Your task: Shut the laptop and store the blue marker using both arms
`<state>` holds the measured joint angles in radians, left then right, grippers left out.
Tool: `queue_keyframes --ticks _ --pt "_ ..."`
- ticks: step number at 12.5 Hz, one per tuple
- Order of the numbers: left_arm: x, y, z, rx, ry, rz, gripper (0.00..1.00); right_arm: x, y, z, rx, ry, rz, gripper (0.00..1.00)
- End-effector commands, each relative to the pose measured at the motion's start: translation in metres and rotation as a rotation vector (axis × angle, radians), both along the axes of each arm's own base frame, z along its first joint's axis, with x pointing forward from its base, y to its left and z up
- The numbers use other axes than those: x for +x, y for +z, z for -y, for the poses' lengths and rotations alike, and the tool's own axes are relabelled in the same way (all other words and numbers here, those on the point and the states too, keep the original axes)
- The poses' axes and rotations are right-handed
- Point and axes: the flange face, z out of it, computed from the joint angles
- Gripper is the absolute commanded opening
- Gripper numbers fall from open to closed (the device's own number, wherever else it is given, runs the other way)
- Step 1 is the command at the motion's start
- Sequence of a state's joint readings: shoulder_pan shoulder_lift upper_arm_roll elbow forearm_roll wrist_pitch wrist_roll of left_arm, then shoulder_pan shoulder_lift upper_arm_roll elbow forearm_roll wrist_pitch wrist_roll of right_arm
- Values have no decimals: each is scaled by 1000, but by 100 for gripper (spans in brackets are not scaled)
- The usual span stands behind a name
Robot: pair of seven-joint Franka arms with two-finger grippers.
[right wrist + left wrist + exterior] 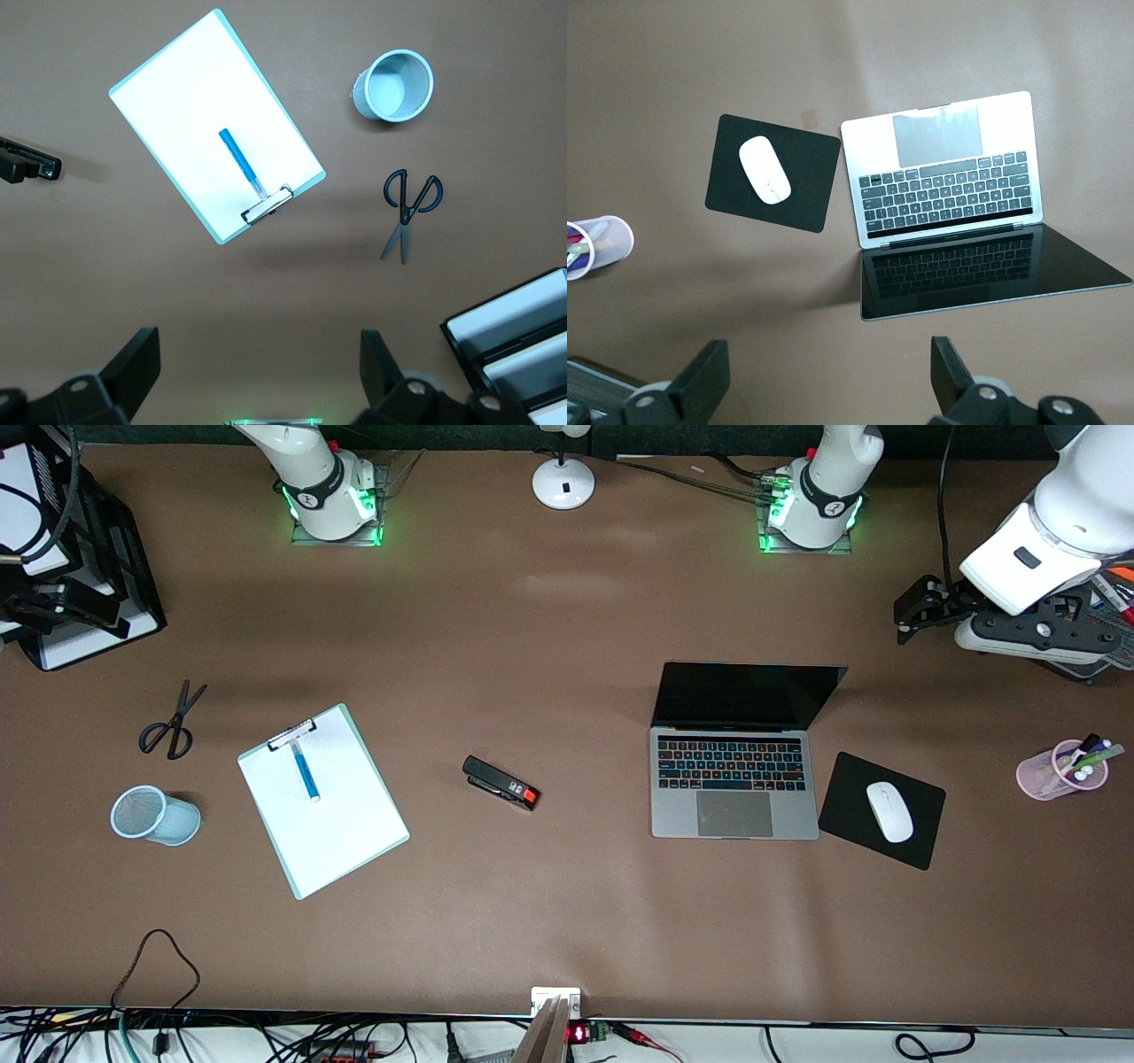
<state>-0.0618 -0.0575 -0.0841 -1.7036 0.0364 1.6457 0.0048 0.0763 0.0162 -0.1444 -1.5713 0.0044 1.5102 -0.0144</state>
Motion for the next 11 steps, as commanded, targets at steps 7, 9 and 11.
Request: queue_keyframes --ticks 7,9,11 --pt "1 5 -1 19 -6 -3 100 9 -21 -2 -9 20 -28 100" --pt "1 5 -1 19 -6 -2 100 23 -40 -2 -11 20 -46 100" --pt "1 5 0 19 -8 -2 100 36 -59 -9 -16 33 -49 100"
